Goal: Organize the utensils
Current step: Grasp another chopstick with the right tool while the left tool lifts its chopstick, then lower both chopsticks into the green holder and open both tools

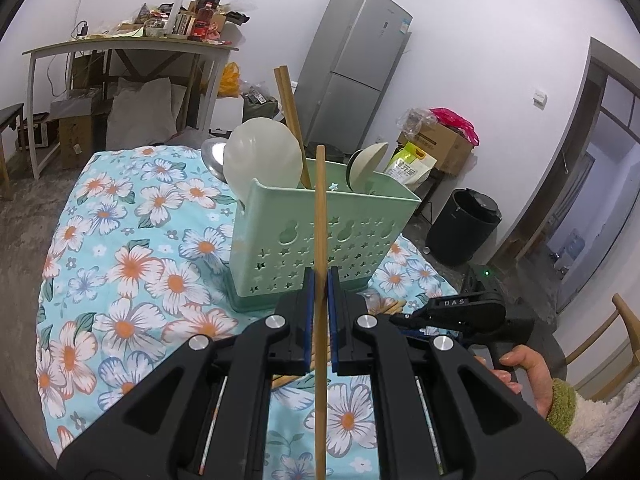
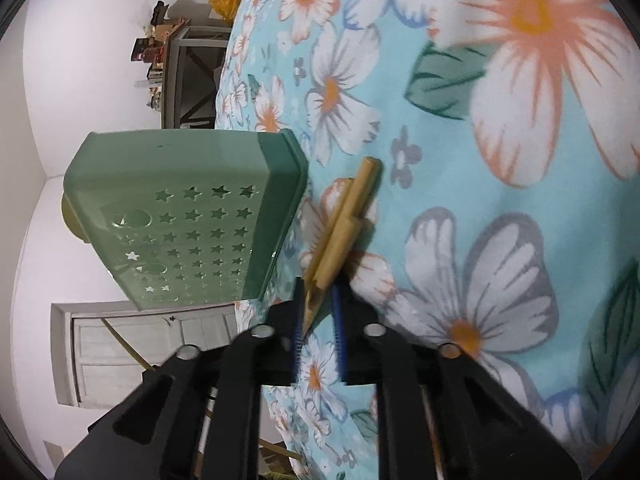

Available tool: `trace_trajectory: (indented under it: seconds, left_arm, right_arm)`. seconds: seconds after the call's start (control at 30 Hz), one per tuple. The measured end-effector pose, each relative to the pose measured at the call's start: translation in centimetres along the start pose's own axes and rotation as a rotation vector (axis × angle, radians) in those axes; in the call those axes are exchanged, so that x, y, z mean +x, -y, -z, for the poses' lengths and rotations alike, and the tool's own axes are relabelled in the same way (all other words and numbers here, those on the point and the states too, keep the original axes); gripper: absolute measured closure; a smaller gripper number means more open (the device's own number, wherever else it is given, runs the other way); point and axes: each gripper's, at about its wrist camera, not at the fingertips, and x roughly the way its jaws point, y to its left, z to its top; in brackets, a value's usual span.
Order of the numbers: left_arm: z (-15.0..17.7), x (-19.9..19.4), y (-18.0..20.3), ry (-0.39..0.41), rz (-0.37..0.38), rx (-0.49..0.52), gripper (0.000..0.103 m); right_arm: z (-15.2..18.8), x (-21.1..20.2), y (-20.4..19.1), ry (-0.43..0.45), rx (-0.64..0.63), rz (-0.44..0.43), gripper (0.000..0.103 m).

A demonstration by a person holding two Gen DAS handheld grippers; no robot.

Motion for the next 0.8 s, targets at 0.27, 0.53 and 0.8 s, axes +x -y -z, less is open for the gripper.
trace_trajectory:
  seconds: [0.27, 0.53, 0.8]
  left_arm:
    - [-0.2, -0.4, -0.3, 0.014, -0.009, -0.010, 0.098]
    - [-3.8, -2.1, 0.9, 0.100, 0.025, 0.011, 0.098]
    - [-10.7, -3.5, 4.1, 0.346, 0.069, 0.065, 0.098]
  right_arm:
    - [1.2, -1.7, -0.2, -0.012, -0.039, -0.032, 0.093]
    - [2.7, -6.3, -4.9, 0.095, -0.283, -0.023, 0.095]
    - [4.7, -10.9, -11.0, 0.258, -0.576, 0.027, 0.096]
